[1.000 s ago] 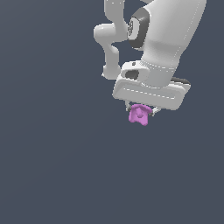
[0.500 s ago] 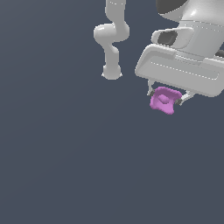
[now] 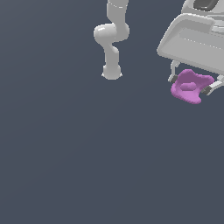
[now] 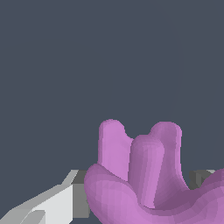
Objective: Pick up the object and move it to a goal position.
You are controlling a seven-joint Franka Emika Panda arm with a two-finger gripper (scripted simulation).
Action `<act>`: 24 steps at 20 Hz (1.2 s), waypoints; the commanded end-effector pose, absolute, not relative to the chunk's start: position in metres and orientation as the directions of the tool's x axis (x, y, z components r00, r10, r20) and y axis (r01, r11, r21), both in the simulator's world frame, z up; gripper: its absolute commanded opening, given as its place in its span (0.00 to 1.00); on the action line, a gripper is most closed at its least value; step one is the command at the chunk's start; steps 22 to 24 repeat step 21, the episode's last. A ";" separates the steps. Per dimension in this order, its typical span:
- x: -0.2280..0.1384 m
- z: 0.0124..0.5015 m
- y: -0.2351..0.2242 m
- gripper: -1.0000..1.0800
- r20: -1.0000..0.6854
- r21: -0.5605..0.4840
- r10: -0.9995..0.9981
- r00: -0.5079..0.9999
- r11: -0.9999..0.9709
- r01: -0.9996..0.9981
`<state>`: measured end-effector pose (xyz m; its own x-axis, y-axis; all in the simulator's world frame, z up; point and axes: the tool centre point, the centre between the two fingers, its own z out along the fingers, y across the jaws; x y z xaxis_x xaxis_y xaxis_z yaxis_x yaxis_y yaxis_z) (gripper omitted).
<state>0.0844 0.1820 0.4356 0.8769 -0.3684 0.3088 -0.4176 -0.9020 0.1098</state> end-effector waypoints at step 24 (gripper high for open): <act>0.096 0.474 0.208 0.00 0.338 0.111 -0.424 0.840 -0.869 -0.483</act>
